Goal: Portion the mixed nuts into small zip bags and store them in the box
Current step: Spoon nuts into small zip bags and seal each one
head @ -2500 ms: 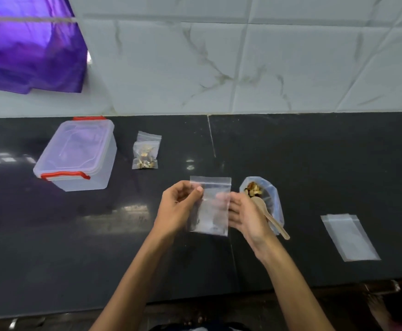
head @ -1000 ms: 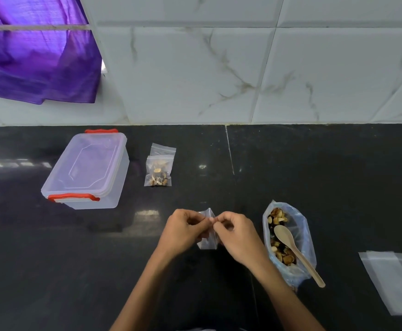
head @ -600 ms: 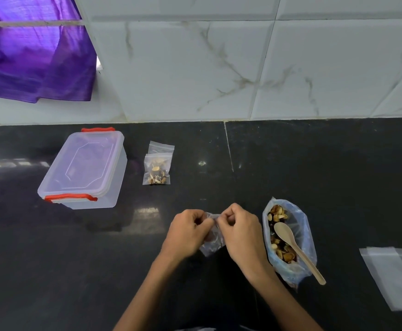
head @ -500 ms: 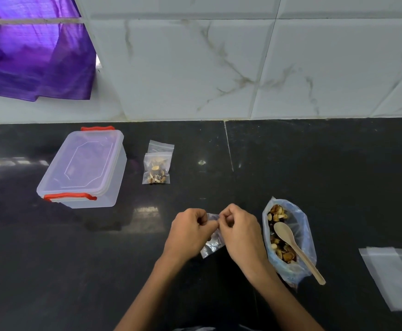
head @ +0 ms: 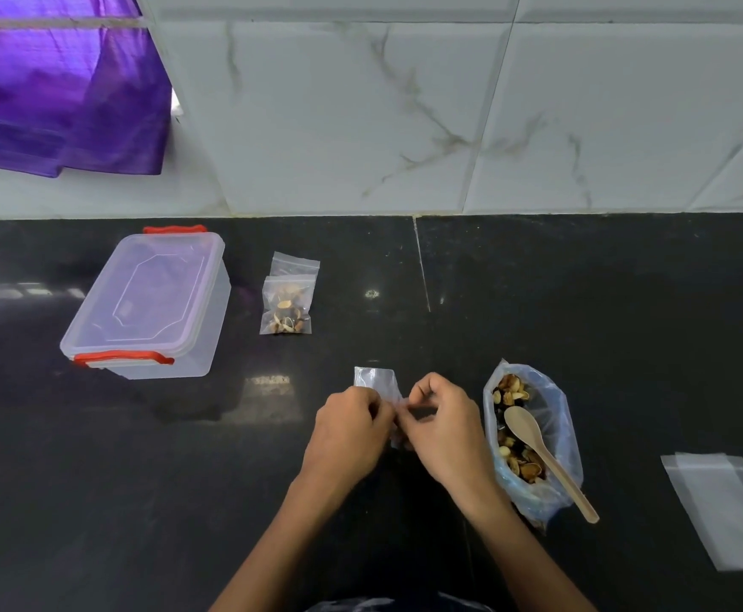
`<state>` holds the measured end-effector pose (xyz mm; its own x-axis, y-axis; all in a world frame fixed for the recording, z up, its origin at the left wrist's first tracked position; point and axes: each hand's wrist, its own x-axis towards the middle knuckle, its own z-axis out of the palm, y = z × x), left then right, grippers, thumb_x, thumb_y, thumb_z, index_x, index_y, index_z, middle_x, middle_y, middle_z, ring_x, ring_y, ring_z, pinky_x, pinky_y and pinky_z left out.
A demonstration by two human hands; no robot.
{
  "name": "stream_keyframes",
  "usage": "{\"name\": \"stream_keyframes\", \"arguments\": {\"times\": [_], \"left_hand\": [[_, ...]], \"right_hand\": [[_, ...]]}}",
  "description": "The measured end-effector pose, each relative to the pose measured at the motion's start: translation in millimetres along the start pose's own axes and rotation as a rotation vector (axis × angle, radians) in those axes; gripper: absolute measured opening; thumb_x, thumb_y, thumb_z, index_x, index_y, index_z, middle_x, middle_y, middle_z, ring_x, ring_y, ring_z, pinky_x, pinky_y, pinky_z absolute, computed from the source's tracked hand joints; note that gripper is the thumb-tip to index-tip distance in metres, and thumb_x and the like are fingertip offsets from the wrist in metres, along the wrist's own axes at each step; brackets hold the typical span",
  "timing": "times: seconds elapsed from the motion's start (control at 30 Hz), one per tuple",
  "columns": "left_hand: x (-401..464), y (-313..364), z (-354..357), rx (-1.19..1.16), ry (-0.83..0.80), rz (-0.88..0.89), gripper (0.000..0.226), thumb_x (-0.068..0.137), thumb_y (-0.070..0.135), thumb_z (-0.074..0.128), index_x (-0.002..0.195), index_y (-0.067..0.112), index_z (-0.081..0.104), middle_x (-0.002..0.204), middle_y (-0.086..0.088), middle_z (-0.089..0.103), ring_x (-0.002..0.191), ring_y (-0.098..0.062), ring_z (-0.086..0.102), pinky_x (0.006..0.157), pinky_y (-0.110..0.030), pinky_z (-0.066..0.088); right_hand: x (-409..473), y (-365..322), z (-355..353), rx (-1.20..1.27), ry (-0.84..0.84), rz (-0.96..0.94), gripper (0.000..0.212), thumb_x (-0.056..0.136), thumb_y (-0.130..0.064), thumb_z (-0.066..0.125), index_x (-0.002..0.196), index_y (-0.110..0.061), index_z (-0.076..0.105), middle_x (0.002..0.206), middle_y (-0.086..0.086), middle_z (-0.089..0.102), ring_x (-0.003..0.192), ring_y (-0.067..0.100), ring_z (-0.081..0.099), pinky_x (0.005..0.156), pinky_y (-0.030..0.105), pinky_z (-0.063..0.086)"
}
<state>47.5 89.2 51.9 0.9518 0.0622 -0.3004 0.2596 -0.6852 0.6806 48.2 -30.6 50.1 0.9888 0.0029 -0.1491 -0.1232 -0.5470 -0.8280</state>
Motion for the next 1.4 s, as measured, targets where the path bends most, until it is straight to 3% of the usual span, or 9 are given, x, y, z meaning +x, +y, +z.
{"name": "stream_keyframes", "arguments": {"times": [0.17, 0.3, 0.4, 0.57, 0.7, 0.77, 1.03, 1.23, 1.4], "left_hand": [[3.2, -3.2, -8.3, 0.127, 0.098, -0.018, 0.026, 0.089, 0.020, 0.054, 0.070, 0.003, 0.059, 0.068, -0.012, 0.062, 0.060, -0.022, 0.058, 0.059, -0.035, 0.052], [1.4, 1.2, -8.5, 0.127, 0.073, 0.011, 0.034, 0.091, 0.022, 0.056, 0.059, 0.012, 0.053, 0.059, -0.004, 0.058, 0.053, -0.016, 0.056, 0.055, -0.030, 0.050], [1.4, 0.9, -6.9, 0.096, 0.064, 0.055, 0.029, 0.092, 0.027, 0.058, 0.067, 0.013, 0.063, 0.065, -0.002, 0.067, 0.059, -0.014, 0.065, 0.061, -0.029, 0.057], [-0.1, -5.1, -12.2, 0.035, 0.104, 0.240, 0.017, 0.080, 0.032, 0.068, 0.076, 0.022, 0.055, 0.072, 0.010, 0.057, 0.064, -0.005, 0.055, 0.055, -0.012, 0.042], [7.2, -18.9, -16.0, -0.101, -0.112, 0.376, 0.089, 0.060, 0.036, 0.080, 0.133, 0.034, 0.030, 0.133, 0.020, 0.035, 0.124, -0.002, 0.039, 0.096, -0.017, 0.038], [11.6, -24.5, -8.8, -0.103, -0.074, 0.433, 0.111, 0.053, 0.043, 0.081, 0.144, 0.034, 0.019, 0.143, 0.022, 0.028, 0.133, 0.000, 0.030, 0.107, -0.022, 0.031], [12.9, -27.3, 7.7, -0.332, 0.096, 0.541, 0.060, 0.060, 0.031, 0.084, 0.112, 0.039, 0.057, 0.119, 0.024, 0.059, 0.125, 0.006, 0.046, 0.100, -0.006, 0.033], [7.5, -20.5, 14.6, -0.419, 0.114, 0.662, 0.056, 0.062, 0.030, 0.084, 0.113, 0.031, 0.062, 0.118, 0.012, 0.064, 0.122, -0.003, 0.054, 0.101, -0.017, 0.041], [6.0, -23.2, 19.2, -0.348, 0.066, 0.643, 0.079, 0.059, 0.034, 0.085, 0.129, 0.037, 0.048, 0.121, 0.012, 0.062, 0.115, -0.011, 0.059, 0.098, -0.037, 0.048]], "right_hand": [[3.9, 1.9, -5.6, -0.229, 0.078, -0.032, 0.030, 0.084, -0.009, 0.068, 0.064, -0.027, 0.055, 0.078, -0.008, 0.064, 0.074, 0.004, 0.062, 0.065, 0.016, 0.052], [2.4, -3.8, -3.5, -0.215, -0.009, -0.041, 0.012, 0.087, -0.016, 0.066, 0.094, -0.025, 0.067, 0.092, -0.011, 0.066, 0.078, 0.000, 0.062, 0.065, 0.010, 0.048], [-2.0, -4.8, 0.8, -0.173, -0.083, -0.048, 0.032, 0.086, -0.017, 0.067, 0.116, -0.025, 0.062, 0.111, -0.009, 0.064, 0.091, 0.003, 0.064, 0.080, 0.016, 0.052], [-3.6, -6.8, -5.3, -0.183, -0.048, -0.094, 0.043, 0.087, -0.010, 0.063, 0.126, -0.028, 0.056, 0.120, -0.009, 0.052, 0.101, 0.007, 0.059, 0.087, 0.025, 0.053], [-3.1, -12.0, -14.8, -0.144, -0.097, -0.113, 0.042, 0.089, -0.009, 0.061, 0.123, -0.032, 0.057, 0.112, -0.015, 0.048, 0.091, 0.004, 0.059, 0.072, 0.012, 0.049], [-4.0, -13.4, -17.2, -0.099, -0.120, -0.115, 0.036, 0.088, -0.010, 0.061, 0.117, -0.033, 0.061, 0.109, -0.017, 0.049, 0.088, 0.001, 0.058, 0.068, 0.011, 0.048], [-9.4, -17.3, -28.8, -0.197, -0.065, -0.134, 0.018, 0.091, -0.012, 0.058, 0.101, -0.022, 0.069, 0.105, -0.014, 0.049, 0.088, -0.004, 0.052, 0.067, 0.007, 0.044], [-14.5, -32.1, -35.0, -0.428, -0.313, -0.052, 0.034, 0.096, -0.013, 0.048, 0.127, -0.026, 0.057, 0.126, -0.003, 0.040, 0.108, 0.012, 0.051, 0.085, 0.022, 0.044], [-19.3, -35.5, -35.7, -0.431, -0.346, -0.014, 0.028, 0.093, -0.010, 0.052, 0.111, -0.028, 0.064, 0.118, -0.004, 0.038, 0.101, 0.011, 0.049, 0.079, 0.022, 0.044]]}}
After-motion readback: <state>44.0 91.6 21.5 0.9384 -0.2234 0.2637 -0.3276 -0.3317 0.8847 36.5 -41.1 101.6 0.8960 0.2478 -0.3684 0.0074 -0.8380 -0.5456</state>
